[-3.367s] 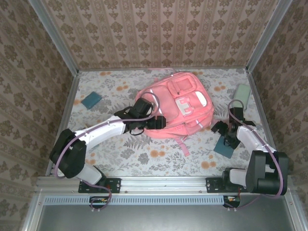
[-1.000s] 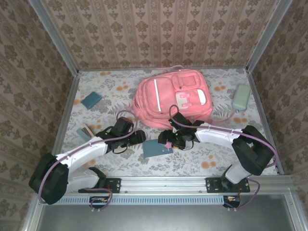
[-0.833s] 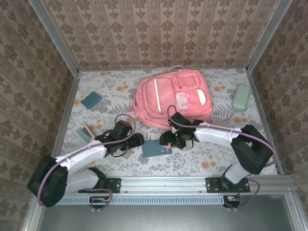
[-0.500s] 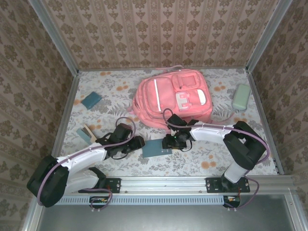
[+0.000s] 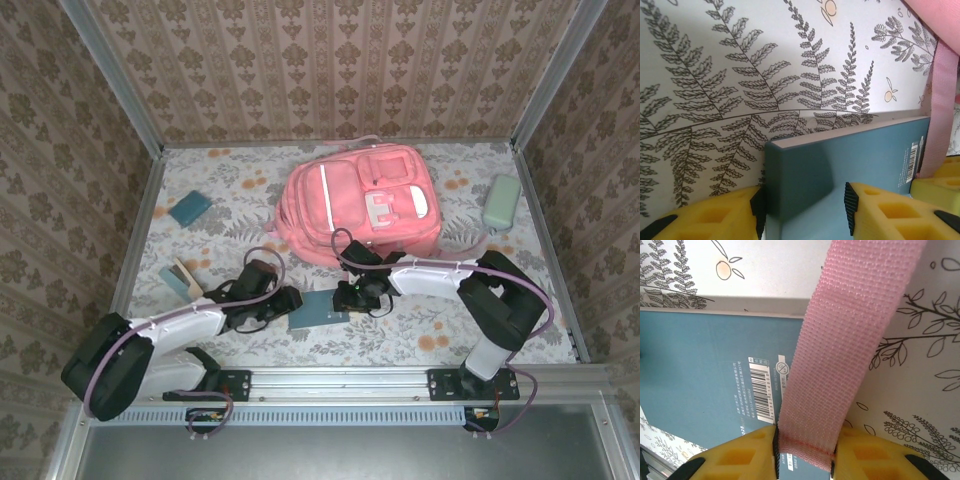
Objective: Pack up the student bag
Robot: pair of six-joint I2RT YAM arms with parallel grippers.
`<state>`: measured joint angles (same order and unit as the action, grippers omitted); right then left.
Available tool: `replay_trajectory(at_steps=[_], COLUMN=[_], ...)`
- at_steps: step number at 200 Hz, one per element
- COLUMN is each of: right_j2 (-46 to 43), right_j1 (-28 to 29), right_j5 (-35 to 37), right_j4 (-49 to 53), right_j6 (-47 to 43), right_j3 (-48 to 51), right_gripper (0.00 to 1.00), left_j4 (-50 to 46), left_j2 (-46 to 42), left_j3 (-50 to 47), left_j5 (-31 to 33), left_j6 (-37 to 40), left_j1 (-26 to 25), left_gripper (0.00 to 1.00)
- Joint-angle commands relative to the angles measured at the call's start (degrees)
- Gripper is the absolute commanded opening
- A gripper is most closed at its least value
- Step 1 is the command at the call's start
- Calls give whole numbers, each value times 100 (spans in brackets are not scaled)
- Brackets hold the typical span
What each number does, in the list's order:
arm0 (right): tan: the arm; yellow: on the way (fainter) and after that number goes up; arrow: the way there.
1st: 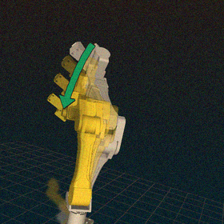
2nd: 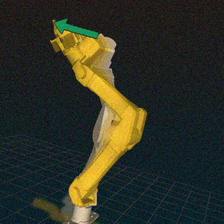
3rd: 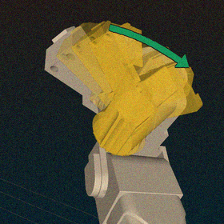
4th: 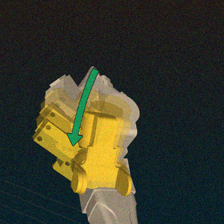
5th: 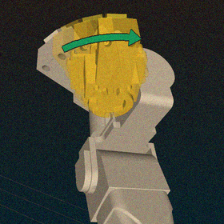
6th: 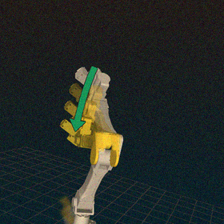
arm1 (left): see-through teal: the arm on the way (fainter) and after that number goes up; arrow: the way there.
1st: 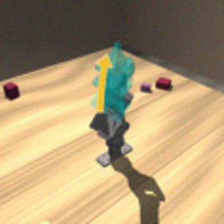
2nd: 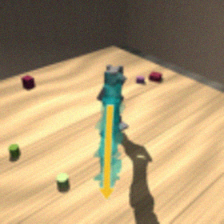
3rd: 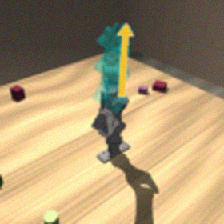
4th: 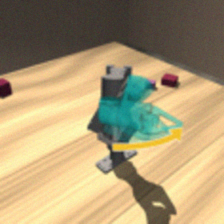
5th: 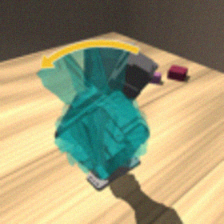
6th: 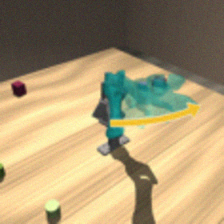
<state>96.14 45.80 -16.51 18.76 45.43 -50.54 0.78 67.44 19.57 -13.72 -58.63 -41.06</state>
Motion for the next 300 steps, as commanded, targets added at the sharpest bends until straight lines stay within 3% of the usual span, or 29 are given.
replay_trajectory(at_steps=[1, 47, 114, 159, 180, 192, 228, 261, 300], right_j2=[161, 120, -7, -75, -143, -219, -776, -1158, -542], right_j1=[87, 75, 52, 43, 36, 25, -62, -96, -111], right_j5=[-202, -274, -284, -287, -218, -156, 648, 1647, 2259], right_j4=[-133, -260, -268, -272, -164, -17, 995, 2117, 2533], right_j6=[252, 391, 461, 485, 458, 394, -75, -844, -1720], right_j3=[60, 38, 23, 45, 19, -17, -292, -1080, -2444], right_gripper=[30, 29, 29, 30, 38, 42, 60, 64, 64], left_j4=[1469, 2150, 1820, 1374, 1191, 1046, 88, -821, -1629], left_j2=[101, -592, -1321, -1526, -1518, -1558, -1959, -2467, -2700], left_j3=[-264, -527, -723, -623, -531, -467, -122, 237, 717], left_j5=[-865, -1033, -1037, -875, -787, -707, -258, 8, 69], left_j6=[-304, -509, -633, -562, -508, -475, -216, 98, 514], left_j1=[-132, -126, -80, -70, -71, -74, -35, 254, 685], left_gripper=[48, 47, 42, 26, 11, 7, 0, 0, 0])
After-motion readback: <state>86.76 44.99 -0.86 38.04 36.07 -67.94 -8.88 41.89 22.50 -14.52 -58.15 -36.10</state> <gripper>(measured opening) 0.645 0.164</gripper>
